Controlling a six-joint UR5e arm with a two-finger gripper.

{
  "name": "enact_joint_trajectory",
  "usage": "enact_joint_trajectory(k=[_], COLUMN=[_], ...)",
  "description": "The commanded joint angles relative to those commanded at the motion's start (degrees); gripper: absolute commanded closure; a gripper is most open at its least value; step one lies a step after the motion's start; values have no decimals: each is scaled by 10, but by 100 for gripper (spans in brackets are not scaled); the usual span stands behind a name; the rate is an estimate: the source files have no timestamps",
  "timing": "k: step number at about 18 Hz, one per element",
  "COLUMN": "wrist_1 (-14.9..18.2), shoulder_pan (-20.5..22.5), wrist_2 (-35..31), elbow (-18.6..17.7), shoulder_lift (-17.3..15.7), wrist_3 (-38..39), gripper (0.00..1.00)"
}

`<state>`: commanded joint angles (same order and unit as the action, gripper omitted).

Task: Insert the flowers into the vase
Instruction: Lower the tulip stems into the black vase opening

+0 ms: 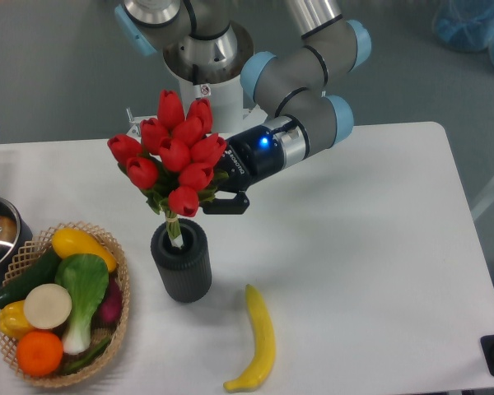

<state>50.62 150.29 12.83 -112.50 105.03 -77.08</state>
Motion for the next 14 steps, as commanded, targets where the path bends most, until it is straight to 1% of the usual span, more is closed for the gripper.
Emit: enact_joint_trajectory(k=[9,14], wrist_1=[-1,-1], shoulder_pan=[-4,-8], wrist_2=[-3,-4], elbow=[-6,-16], shoulder_lift=[5,5], wrist_3=[-1,-1], gripper=[67,67])
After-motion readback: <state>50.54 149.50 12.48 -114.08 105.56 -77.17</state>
